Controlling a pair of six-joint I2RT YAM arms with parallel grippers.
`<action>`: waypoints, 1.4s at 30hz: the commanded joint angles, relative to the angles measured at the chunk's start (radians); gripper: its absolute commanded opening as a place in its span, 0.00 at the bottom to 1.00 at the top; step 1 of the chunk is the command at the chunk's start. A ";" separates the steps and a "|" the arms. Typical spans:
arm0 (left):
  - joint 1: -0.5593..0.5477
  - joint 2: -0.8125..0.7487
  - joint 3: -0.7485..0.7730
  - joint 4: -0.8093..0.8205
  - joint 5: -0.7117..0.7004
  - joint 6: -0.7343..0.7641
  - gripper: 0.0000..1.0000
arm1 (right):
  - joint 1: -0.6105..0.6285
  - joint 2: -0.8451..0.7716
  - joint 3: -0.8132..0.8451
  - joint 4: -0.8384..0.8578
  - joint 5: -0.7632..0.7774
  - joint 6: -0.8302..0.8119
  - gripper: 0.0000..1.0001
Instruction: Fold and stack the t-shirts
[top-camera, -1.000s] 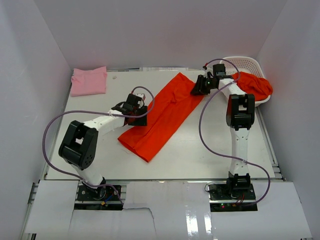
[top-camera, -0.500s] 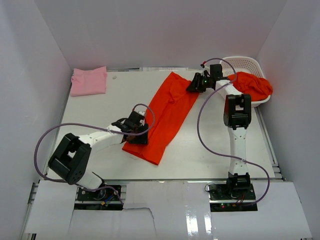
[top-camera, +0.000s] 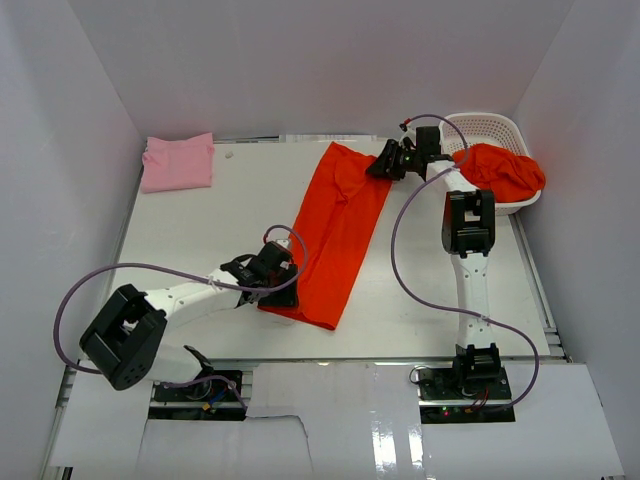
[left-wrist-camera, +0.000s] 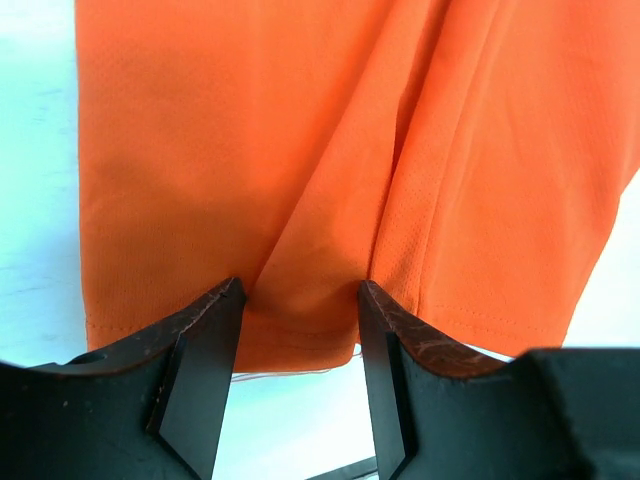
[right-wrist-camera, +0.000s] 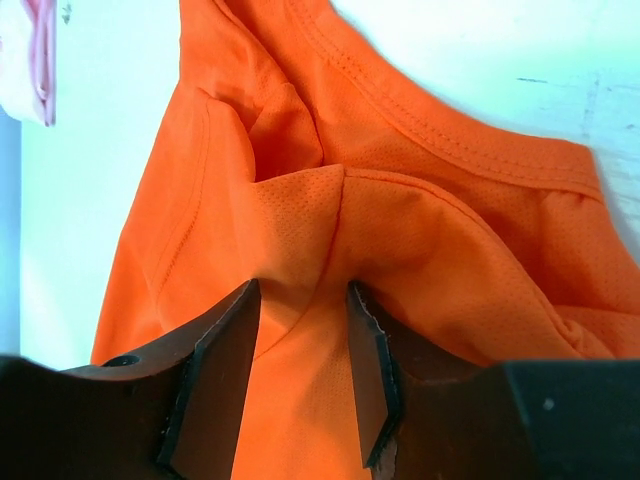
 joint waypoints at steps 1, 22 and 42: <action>-0.051 -0.001 -0.012 0.008 -0.006 -0.064 0.60 | 0.000 0.049 0.024 0.051 0.003 0.046 0.47; -0.324 0.208 0.034 0.125 0.068 -0.214 0.60 | 0.057 0.101 0.081 0.106 -0.005 0.112 0.50; -0.407 0.010 0.195 -0.078 -0.085 -0.242 0.62 | 0.016 -0.192 0.102 0.310 -0.135 0.295 0.61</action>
